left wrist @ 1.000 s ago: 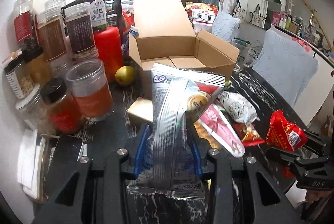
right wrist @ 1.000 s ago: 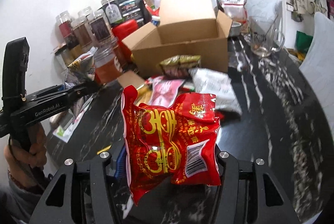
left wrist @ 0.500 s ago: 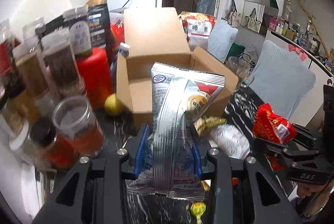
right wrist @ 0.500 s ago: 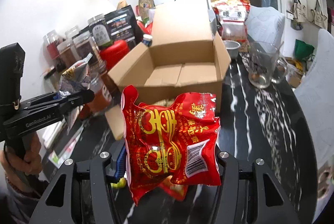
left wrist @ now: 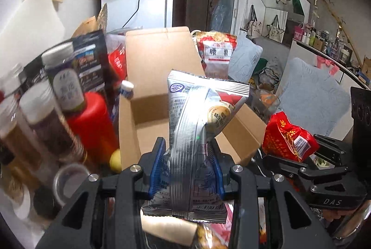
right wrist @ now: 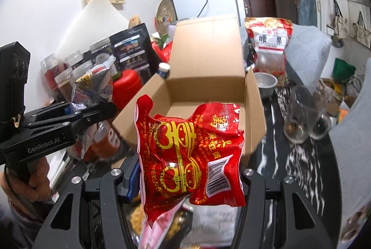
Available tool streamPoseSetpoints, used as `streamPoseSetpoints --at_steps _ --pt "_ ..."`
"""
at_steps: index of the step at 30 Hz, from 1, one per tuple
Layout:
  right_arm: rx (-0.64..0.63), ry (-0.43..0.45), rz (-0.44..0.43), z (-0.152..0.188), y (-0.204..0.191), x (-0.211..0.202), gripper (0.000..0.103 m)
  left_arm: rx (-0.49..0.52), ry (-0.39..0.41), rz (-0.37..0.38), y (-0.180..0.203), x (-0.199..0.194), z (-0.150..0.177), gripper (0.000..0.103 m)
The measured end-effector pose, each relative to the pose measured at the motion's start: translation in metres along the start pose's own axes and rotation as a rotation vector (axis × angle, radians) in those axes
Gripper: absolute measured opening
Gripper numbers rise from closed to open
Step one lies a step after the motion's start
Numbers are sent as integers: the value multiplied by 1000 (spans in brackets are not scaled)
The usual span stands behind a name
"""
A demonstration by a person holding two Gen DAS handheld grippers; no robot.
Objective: Organize snacks
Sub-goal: 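Carry both packets over the cardboard box and open both grippers to drop them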
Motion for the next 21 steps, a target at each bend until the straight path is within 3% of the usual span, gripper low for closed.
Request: streamPoseSetpoints --at_steps 21 --pt "33 36 70 -73 57 67 57 -59 -1 38 -12 92 -73 37"
Point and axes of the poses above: each gripper's, at about its wrist camera, not at the fingertips, and x roughly the way its jaws point, y to its right, z to its underside, the point moved 8 cm from there along x, roughly the way its jaws point, and after that the axes turned 3 degrees about -x, right-handed, at the moved point
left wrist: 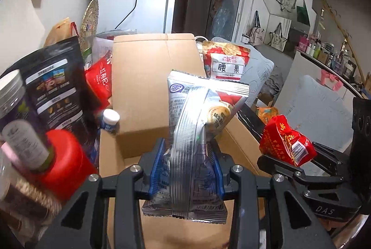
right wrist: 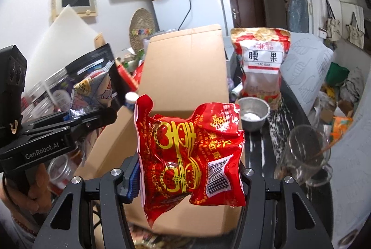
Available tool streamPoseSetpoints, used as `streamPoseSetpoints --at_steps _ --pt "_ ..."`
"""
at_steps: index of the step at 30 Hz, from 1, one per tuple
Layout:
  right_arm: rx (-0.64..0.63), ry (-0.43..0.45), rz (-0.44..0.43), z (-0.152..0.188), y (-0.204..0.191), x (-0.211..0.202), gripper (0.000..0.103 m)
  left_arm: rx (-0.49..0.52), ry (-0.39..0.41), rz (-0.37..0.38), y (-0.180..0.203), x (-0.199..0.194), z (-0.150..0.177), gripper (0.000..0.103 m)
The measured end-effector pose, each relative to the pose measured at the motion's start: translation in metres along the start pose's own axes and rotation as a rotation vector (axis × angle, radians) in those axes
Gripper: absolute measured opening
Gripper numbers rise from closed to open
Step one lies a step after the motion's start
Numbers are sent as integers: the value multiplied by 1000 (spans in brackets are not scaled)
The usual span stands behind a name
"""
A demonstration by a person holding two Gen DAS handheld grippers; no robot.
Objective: Organize snacks
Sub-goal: 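Carry both packets over the cardboard box and open both grippers to drop them, then withdraw both tools from the box back toward the snack pile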
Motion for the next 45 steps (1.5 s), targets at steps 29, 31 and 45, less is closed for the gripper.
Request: streamPoseSetpoints --at_steps 29,31,45 --pt "51 -185 25 -6 21 85 62 -27 -212 -78 -35 96 17 37" --pt "51 -190 27 -6 22 86 62 -33 -239 -105 -38 101 21 38" --pt "19 -193 92 -3 22 72 71 -16 -269 -155 -43 90 26 58"
Point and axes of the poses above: each gripper's, at about its wrist camera, not at the fingertips, and x roughly the way its jaws point, y to its right, z to its underside, the point moved 8 cm from there along x, roughly the way its jaws point, and after that the axes turned 3 degrees about -x, right-handed, at the moved point
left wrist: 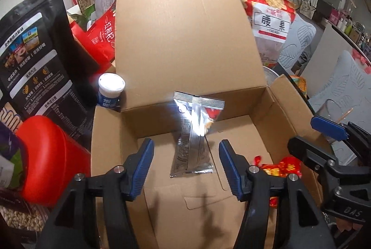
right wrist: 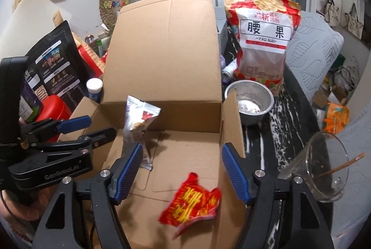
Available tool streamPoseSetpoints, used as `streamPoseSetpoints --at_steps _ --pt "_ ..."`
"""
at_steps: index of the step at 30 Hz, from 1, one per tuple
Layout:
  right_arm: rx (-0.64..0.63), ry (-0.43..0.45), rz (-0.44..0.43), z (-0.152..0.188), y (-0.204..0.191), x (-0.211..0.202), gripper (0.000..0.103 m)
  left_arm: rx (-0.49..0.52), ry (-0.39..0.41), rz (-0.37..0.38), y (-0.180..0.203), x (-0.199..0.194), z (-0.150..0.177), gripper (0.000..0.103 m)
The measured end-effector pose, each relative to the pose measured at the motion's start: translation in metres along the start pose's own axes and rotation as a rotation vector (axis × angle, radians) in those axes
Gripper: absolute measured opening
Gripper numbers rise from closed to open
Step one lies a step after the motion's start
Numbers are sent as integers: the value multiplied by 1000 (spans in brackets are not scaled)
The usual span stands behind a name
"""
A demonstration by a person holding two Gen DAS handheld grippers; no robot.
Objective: Organize snacks
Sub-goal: 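Withdraw both tools from the box back toward the snack pile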
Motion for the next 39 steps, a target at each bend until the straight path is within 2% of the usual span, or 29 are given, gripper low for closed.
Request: streamPoseSetpoints --at_steps 20,30,39 --pt "-4 93 45 9 -7 -82 71 54 105 12 32 -88 13 58" --pt "-9 131 57 36 -18 -126 71 82 142 33 45 -134 45 58" --pt "-13 153 56 77 -38 -161 73 93 159 55 50 -168 92 58"
Point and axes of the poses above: each gripper's, at about its wrist camera, not at the fingertips, and x roughly the way its jaws point, y to its right, z to its underside, the point moved 8 cm from there along x, roughly the way its jaws point, and after that the axes turned 3 degrees about -x, right-handed, at the moved point
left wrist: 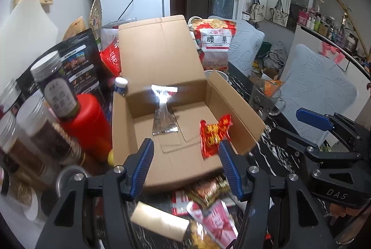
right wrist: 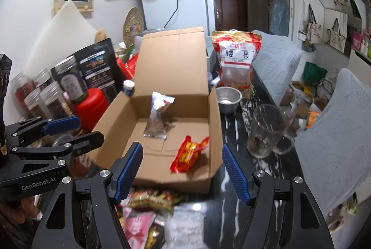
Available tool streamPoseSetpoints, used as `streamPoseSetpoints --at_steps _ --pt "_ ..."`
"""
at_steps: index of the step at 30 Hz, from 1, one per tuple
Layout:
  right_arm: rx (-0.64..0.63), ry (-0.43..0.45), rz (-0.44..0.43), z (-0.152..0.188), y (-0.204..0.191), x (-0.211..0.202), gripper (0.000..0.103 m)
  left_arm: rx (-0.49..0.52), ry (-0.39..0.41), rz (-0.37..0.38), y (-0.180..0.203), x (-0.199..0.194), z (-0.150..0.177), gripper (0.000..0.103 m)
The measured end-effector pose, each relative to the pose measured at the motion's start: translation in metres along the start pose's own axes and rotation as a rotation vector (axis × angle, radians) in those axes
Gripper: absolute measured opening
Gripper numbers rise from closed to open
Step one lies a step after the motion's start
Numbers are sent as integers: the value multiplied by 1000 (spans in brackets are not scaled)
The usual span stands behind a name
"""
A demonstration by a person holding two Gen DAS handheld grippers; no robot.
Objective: Organize snacks
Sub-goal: 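Withdraw both tools from the box back toward the snack pile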
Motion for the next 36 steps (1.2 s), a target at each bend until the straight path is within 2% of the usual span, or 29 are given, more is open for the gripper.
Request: streamPoseSetpoints --at_steps 19,26,36 --pt "45 -2 16 98 -26 -47 74 -1 5 60 16 -47 98 58" --pt "52 -32 16 132 -31 -47 74 -44 -54 126 19 -42 134 58" --pt "54 -88 1 177 -40 -35 74 -11 -136 133 20 -27 185 58"
Point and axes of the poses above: each gripper's, at about its wrist camera, not at the fingertips, and x roughly the way its jaws point, y to its right, z to its underside, the point moved 8 cm from there along x, roughly the way its jaws point, and after that the axes turned 3 degrees about -x, right-handed, at the moved point
